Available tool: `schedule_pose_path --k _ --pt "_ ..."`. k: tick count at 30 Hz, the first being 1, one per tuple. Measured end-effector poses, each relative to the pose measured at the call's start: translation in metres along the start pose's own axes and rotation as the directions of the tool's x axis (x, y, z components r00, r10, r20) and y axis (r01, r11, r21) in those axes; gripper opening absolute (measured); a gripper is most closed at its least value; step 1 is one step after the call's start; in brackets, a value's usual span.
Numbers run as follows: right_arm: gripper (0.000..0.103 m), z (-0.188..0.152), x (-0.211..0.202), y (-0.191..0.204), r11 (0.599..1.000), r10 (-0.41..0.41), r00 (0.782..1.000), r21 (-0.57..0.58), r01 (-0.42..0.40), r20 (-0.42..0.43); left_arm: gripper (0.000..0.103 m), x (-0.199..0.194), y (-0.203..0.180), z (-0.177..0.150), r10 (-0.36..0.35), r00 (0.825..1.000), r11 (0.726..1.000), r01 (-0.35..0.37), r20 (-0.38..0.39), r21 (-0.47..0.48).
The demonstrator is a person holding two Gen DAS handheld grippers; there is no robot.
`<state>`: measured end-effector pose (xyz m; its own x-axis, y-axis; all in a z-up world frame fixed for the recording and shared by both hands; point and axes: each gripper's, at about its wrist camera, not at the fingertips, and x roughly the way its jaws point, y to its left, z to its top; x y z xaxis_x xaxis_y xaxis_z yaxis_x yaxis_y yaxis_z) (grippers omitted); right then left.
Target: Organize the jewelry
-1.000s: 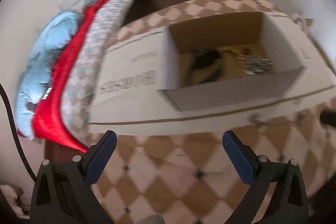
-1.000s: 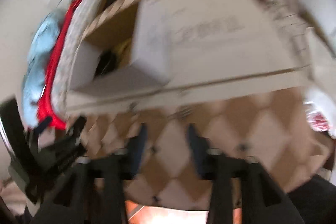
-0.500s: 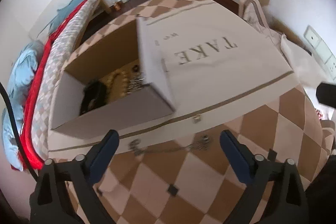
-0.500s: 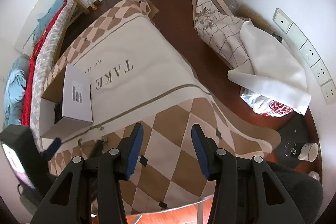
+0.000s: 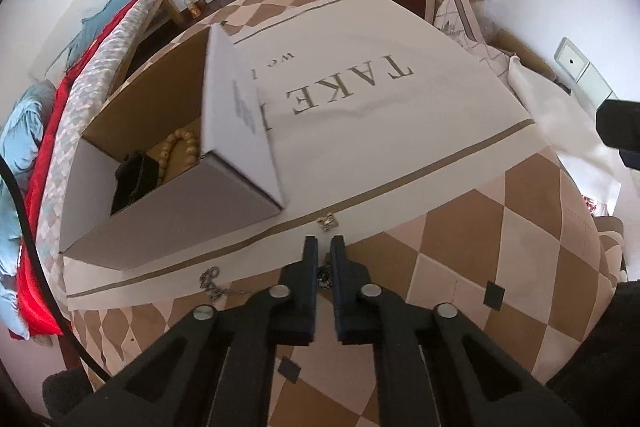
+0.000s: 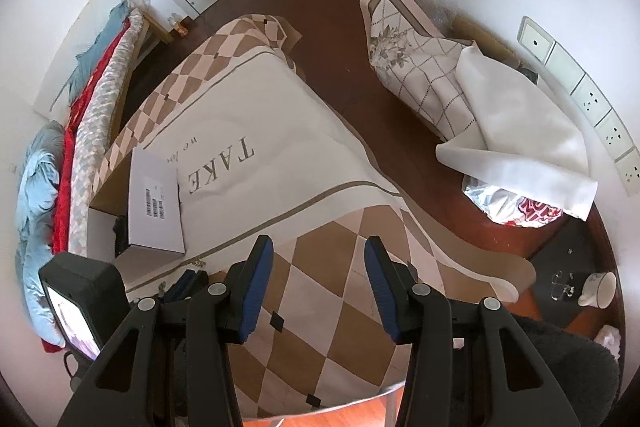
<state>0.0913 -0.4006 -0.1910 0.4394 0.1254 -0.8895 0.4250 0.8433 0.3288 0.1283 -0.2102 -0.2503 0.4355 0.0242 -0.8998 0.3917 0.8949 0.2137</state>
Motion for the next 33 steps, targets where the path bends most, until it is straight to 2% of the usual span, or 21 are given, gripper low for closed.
schedule_pose_path --k 6,10,18,21,23,25,26,27,28,30,31,32,33 --pt "0.05 -0.002 0.002 0.025 0.997 0.041 0.999 -0.067 -0.043 -0.027 0.001 -0.021 0.036 -0.015 -0.011 1.0 1.0 0.012 0.028 -0.027" --pt "0.05 -0.01 0.018 0.056 0.985 0.058 0.996 -0.161 -0.068 -0.065 0.001 -0.029 0.075 -0.032 0.029 0.999 0.998 -0.027 0.028 -0.051" --pt "0.05 -0.031 0.058 0.114 0.939 0.038 0.993 -0.336 -0.072 -0.108 0.001 -0.026 0.151 -0.061 0.118 0.993 0.981 -0.121 -0.027 -0.155" --pt "0.05 -0.039 0.071 0.133 0.918 0.013 0.994 -0.392 -0.054 -0.106 0.003 -0.023 0.165 -0.068 0.119 0.992 0.974 -0.126 -0.047 -0.187" --pt "0.05 -0.041 0.08 0.141 0.909 0.01 0.994 -0.414 -0.054 -0.107 0.009 -0.02 0.173 -0.071 0.097 0.993 0.969 -0.111 -0.072 -0.219" --pt "0.049 -0.043 0.089 0.144 0.903 -0.001 0.994 -0.427 -0.047 -0.111 0.009 -0.02 0.173 -0.072 0.105 0.991 0.965 -0.121 -0.081 -0.232" --pt "0.047 -0.044 0.095 0.145 0.901 0.001 0.993 -0.43 -0.053 -0.121 0.009 -0.019 0.173 -0.071 0.12 0.989 0.963 -0.137 -0.085 -0.231" --pt "0.033 -0.045 0.1 0.145 0.899 -0.012 0.992 -0.436 -0.045 -0.128 0.009 -0.019 0.175 -0.071 0.126 0.988 0.961 -0.143 -0.085 -0.236" --pt "0.015 -0.048 0.104 0.146 0.896 -0.021 0.991 -0.441 -0.042 -0.136 0.011 -0.019 0.176 -0.07 0.129 0.988 0.959 -0.146 -0.086 -0.244" --pt "0.005 -0.05 0.103 0.144 0.89 -0.025 0.993 -0.455 -0.029 -0.112 0.034 -0.019 0.179 -0.067 0.142 0.986 0.954 -0.16 -0.088 -0.255" --pt "0.002 -0.051 0.103 0.142 0.893 -0.019 0.994 -0.45 -0.033 -0.111 0.062 -0.02 0.18 -0.066 0.146 0.986 0.951 -0.163 -0.083 -0.263" --pt "0.001 -0.05 0.101 0.139 0.895 -0.02 0.995 -0.445 -0.028 -0.103 0.083 -0.021 0.18 -0.064 0.151 0.986 0.949 -0.166 -0.075 -0.268" --pt "0.001 -0.05 0.099 0.136 0.897 -0.017 0.995 -0.44 -0.028 -0.097 0.083 -0.023 0.18 -0.062 0.153 0.986 0.949 -0.164 -0.063 -0.268"
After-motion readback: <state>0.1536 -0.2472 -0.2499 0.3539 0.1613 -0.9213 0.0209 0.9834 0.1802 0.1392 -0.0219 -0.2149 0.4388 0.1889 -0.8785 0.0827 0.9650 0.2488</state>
